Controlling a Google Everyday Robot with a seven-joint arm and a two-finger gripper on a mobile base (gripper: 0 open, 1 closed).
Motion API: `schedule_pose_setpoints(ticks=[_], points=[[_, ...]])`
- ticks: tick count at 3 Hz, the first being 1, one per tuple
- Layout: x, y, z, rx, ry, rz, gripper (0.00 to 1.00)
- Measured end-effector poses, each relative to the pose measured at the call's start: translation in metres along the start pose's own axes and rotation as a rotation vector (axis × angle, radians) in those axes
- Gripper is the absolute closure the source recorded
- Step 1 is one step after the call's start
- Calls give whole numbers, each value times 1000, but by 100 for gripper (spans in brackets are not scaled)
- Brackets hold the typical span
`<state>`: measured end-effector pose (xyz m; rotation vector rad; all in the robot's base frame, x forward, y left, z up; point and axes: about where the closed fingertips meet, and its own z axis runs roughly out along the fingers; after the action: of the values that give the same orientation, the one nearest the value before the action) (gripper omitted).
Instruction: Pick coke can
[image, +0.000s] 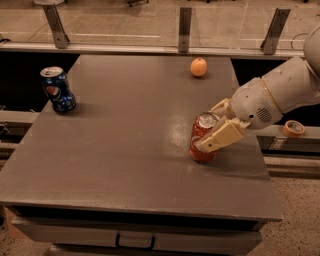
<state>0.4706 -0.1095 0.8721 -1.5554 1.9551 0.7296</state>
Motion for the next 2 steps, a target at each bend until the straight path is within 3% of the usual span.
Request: schedule_pose_setpoints(ticks=[1, 2], points=[[-9, -6, -13, 4, -56, 20, 87], [-50, -18, -40, 11, -197, -21, 100]])
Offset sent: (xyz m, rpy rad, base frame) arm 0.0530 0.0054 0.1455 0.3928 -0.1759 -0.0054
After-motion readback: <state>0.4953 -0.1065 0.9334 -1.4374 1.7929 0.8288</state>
